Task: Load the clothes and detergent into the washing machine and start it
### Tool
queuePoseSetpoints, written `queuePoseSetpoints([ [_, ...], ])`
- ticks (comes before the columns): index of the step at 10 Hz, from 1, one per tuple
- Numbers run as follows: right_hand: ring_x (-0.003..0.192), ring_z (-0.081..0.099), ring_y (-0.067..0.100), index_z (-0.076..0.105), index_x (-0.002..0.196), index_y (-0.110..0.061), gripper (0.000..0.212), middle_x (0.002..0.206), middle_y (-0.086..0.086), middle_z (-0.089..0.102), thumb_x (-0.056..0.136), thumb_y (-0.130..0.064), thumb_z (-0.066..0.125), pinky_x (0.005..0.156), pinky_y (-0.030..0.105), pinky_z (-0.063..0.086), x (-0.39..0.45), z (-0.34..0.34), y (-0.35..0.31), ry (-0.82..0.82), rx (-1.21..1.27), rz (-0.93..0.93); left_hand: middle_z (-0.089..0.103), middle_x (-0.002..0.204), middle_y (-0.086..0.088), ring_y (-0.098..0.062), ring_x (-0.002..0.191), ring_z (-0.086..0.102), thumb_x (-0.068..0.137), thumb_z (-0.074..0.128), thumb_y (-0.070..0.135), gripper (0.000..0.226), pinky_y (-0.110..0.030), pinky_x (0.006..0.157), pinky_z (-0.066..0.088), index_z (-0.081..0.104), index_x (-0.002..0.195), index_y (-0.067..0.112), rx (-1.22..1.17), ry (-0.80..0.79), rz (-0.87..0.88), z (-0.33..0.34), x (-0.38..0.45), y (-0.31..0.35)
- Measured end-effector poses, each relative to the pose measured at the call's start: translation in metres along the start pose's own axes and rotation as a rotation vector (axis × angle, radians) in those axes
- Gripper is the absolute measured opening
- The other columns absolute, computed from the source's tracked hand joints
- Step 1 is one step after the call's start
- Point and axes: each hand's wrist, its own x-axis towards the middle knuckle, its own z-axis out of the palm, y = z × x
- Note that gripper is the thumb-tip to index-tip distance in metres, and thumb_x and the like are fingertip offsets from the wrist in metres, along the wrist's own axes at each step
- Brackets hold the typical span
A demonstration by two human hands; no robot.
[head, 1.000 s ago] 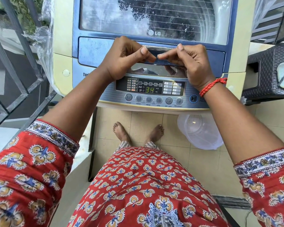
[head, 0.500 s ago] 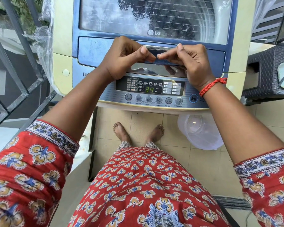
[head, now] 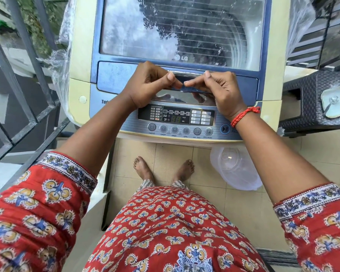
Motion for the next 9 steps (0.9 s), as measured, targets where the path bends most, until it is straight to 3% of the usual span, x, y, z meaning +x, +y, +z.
queuePoseSetpoints([
  [1, 0.051, 0.059, 0.039, 0.078, 0.096, -0.011, 0.04, 0.059, 0.027, 0.062, 0.103, -0.027, 0.042, 0.049, 0.047, 0.045, 0.001, 0.001, -0.002, 0.012, -0.028, 0.015, 0.075, 0.091, -0.016, -0.019, 0.078, 0.072, 0.085, 0.051, 0.065, 0.065, -0.033, 0.068, 0.052, 0.076, 0.094, 0.006, 0.081, -0.017, -0.002, -0.002, 0.003, 0.0],
  [2, 0.049, 0.058, 0.034, 0.078, 0.095, -0.01, 0.043, 0.054, 0.025, 0.059, 0.101, -0.033, 0.043, 0.05, 0.041, 0.044, -0.001, 0.002, -0.005, 0.026, -0.069, 0.025, 0.076, 0.082, -0.013, -0.008, 0.068, 0.063, 0.082, 0.048, 0.072, 0.07, -0.024, 0.06, 0.041, 0.078, 0.092, 0.009, 0.113, -0.034, -0.02, -0.003, 0.002, 0.006],
  [3, 0.048, 0.057, 0.029, 0.079, 0.095, -0.014, 0.041, 0.05, 0.007, 0.058, 0.101, -0.034, 0.044, 0.051, 0.042, 0.044, -0.004, 0.002, -0.01, 0.025, -0.142, 0.036, 0.069, 0.061, -0.006, -0.005, 0.055, 0.048, 0.08, 0.053, 0.065, 0.067, -0.022, 0.051, 0.034, 0.078, 0.091, 0.004, 0.074, -0.028, -0.088, -0.002, 0.003, 0.012],
  [4, 0.056, 0.061, 0.019, 0.079, 0.095, -0.016, 0.038, 0.057, 0.001, 0.063, 0.099, -0.031, 0.045, 0.057, 0.038, 0.045, -0.008, 0.004, -0.016, -0.001, -0.273, 0.04, 0.059, 0.058, -0.025, -0.014, 0.056, 0.04, 0.079, 0.053, 0.069, 0.065, -0.029, 0.049, 0.028, 0.079, 0.087, 0.01, 0.103, 0.008, -0.152, 0.001, 0.002, 0.012],
  [5, 0.075, 0.068, 0.024, 0.079, 0.093, -0.018, 0.038, 0.078, 0.011, 0.074, 0.096, -0.035, 0.045, 0.07, 0.037, 0.05, -0.01, 0.008, -0.023, -0.041, -0.354, 0.053, 0.055, 0.06, -0.011, -0.013, 0.058, 0.042, 0.079, 0.052, 0.077, 0.075, -0.043, 0.048, 0.034, 0.077, 0.082, 0.006, 0.138, 0.021, -0.187, 0.005, -0.002, 0.016],
  [6, 0.075, 0.067, 0.027, 0.077, 0.089, -0.009, 0.046, 0.077, 0.015, 0.072, 0.094, -0.041, 0.044, 0.07, 0.04, 0.051, -0.008, 0.008, -0.026, -0.069, -0.392, 0.099, 0.054, 0.052, 0.001, -0.008, 0.047, 0.039, 0.08, 0.06, 0.066, 0.068, -0.031, 0.045, 0.028, 0.075, 0.079, 0.0, 0.116, 0.019, -0.259, 0.007, -0.002, 0.032],
  [7, 0.076, 0.067, 0.028, 0.072, 0.092, -0.006, 0.047, 0.078, 0.014, 0.072, 0.095, -0.043, 0.043, 0.071, 0.045, 0.053, -0.005, 0.003, -0.028, -0.167, -0.452, 0.15, 0.049, 0.046, 0.006, -0.005, 0.043, 0.039, 0.074, 0.059, 0.074, 0.066, -0.024, 0.048, 0.03, 0.073, 0.066, 0.01, 0.211, -0.056, -0.273, 0.005, -0.005, 0.05],
  [8, 0.067, 0.064, 0.022, 0.071, 0.093, -0.012, 0.039, 0.077, 0.011, 0.072, 0.097, -0.041, 0.046, 0.066, 0.036, 0.05, 0.003, -0.006, -0.031, -0.236, -0.519, 0.186, 0.057, 0.049, 0.002, -0.001, 0.048, 0.046, 0.082, 0.055, 0.066, 0.048, -0.025, 0.049, 0.036, 0.067, 0.056, 0.027, 0.451, -0.133, -0.229, -0.009, 0.003, 0.063],
  [9, 0.058, 0.054, 0.015, 0.064, 0.075, -0.018, 0.035, 0.07, 0.01, 0.066, 0.099, -0.037, 0.048, 0.057, 0.032, 0.04, 0.003, -0.016, -0.038, -0.269, -0.645, 0.152, 0.075, 0.079, -0.002, -0.006, 0.072, 0.067, 0.086, 0.054, 0.061, 0.046, -0.024, 0.065, 0.05, 0.075, 0.079, 0.02, 0.624, -0.091, -0.162, -0.023, 0.011, 0.078],
])
